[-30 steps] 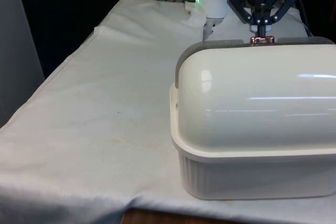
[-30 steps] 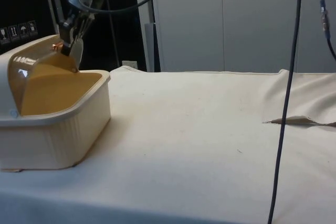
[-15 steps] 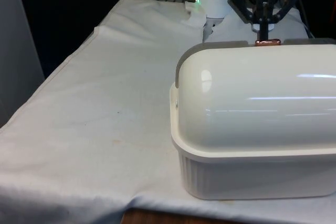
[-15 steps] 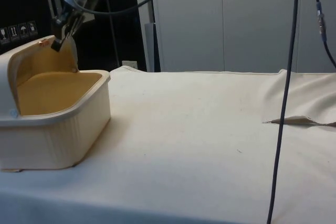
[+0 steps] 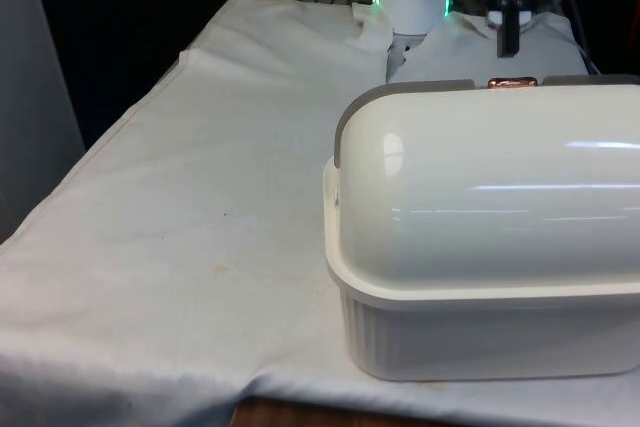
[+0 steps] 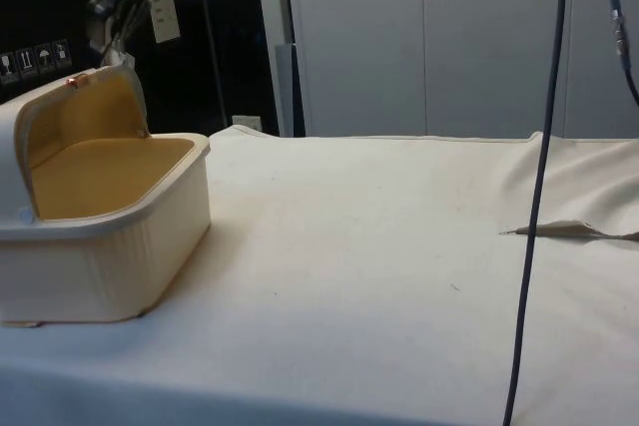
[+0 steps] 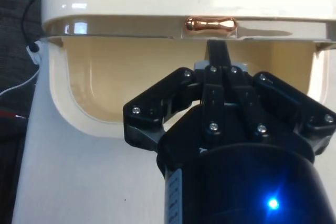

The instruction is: Open the lid, then close it.

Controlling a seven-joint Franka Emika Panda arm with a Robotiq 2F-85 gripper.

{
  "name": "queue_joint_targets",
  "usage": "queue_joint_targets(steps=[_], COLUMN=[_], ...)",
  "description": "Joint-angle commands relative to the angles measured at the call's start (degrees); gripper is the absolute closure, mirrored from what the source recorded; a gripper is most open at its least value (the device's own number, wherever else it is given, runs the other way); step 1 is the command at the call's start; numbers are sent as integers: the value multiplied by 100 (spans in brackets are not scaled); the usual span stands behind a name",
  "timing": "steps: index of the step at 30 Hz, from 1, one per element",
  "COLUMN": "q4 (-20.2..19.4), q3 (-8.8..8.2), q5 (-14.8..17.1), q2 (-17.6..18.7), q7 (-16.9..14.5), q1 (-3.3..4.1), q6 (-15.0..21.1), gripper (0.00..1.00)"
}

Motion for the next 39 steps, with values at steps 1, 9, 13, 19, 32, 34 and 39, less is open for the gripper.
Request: queue_joint_targets(steps=[1, 9, 13, 19, 32, 34, 39], q4=[40, 223, 327, 430, 745, 791, 888], q3=[-17, -6, 0, 6, 11, 11, 11], q5=[-17, -6, -6, 11, 46, 40, 34], q2=[-34, -195, -292, -367, -544, -561, -584], q7=[0, -11, -17, -40, -120, -132, -172], q1=[0, 0, 0, -11, -11, -11, -11], q6=[-115, -470, -653, -831, -1478, -1593, -1862], gripper=[100, 100, 100, 100, 100, 100, 100])
